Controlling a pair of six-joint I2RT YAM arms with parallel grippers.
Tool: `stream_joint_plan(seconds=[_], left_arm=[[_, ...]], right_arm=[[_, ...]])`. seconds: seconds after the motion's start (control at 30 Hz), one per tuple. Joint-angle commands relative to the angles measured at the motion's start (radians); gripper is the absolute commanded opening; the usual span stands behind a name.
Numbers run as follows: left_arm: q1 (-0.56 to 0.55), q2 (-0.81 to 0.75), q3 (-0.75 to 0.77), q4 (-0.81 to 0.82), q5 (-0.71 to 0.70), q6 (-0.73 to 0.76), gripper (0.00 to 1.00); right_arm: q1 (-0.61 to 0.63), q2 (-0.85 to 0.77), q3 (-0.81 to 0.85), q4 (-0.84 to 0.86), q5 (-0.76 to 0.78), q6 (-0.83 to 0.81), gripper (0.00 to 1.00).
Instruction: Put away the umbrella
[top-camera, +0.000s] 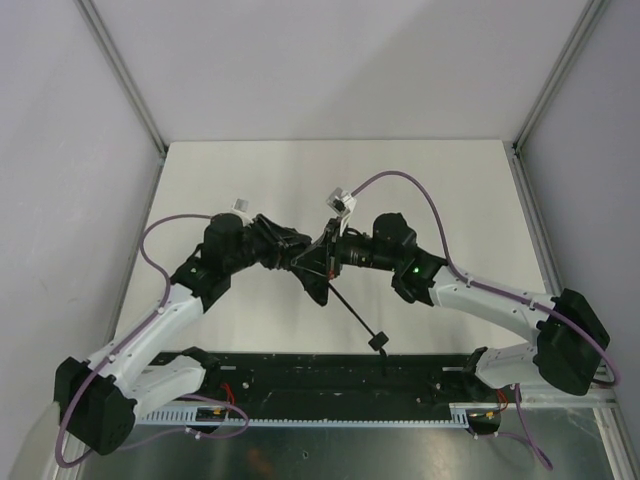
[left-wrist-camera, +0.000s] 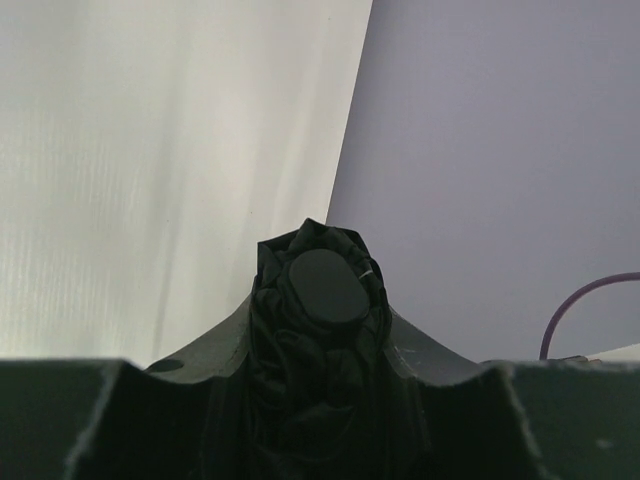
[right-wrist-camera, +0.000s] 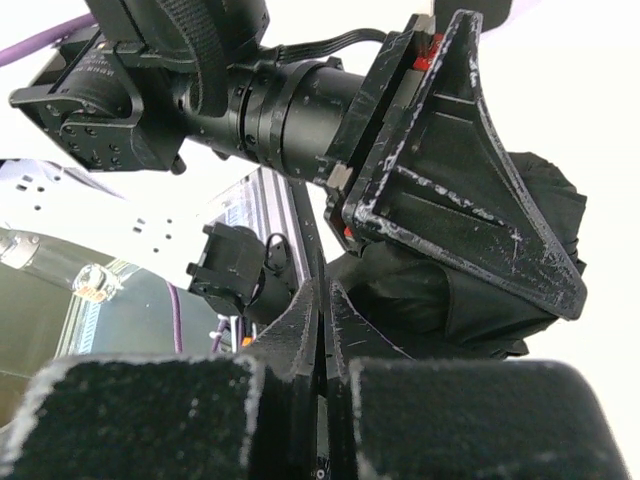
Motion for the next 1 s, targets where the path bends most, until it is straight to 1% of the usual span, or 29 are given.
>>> stream_joint_plan(seconds=[0.0, 0.13, 0.3, 0.43, 0.5, 0.6, 0.7, 0.83, 0.9, 0.97], left_arm=[[0.054, 0.046, 0.054, 0.048, 0.002, -0.013, 0.0], [0.089, 0.126, 0.091, 0.077, 0.112, -0.028, 0.0], [0.084, 0.194, 0.093, 0.115, 0.144, -0.117, 0.0], [0.064, 0.214, 0.088, 0.117, 0.121, -0.156, 0.0], [0.061, 0.221, 0.08, 0.115, 0.118, -0.172, 0.0], [0.07, 0.247, 0.071, 0.113, 0.149, -0.184, 0.0], [0.076, 0.265, 0.048, 0.112, 0.16, -0.203, 0.0], [0.116, 0.31, 0.032, 0.112, 0.17, -0.209, 0.0], [0.148, 0.351, 0.044, 0.106, 0.208, -0.201, 0.0], [0.173, 0.394, 0.06, 0.091, 0.261, -0.206, 0.0]], right_arm=[[0.03, 0.005, 0.007, 0.091, -0.209, 0.056, 0.0], [0.012, 0.076, 0.008, 0.118, -0.302, 0.089, 0.0], [0.03, 0.175, 0.021, 0.033, -0.241, -0.009, 0.0], [0.053, 0.225, 0.025, -0.059, -0.069, -0.133, 0.0], [0.068, 0.253, 0.034, -0.093, -0.015, -0.186, 0.0], [0.114, 0.286, 0.039, -0.153, 0.088, -0.284, 0.0], [0.15, 0.338, 0.039, -0.165, 0.157, -0.353, 0.0], [0.179, 0.428, 0.045, -0.176, 0.247, -0.427, 0.0], [0.213, 0.466, 0.044, -0.178, 0.331, -0.483, 0.0], [0.262, 0.505, 0.045, -0.173, 0.451, -0.558, 0.0]])
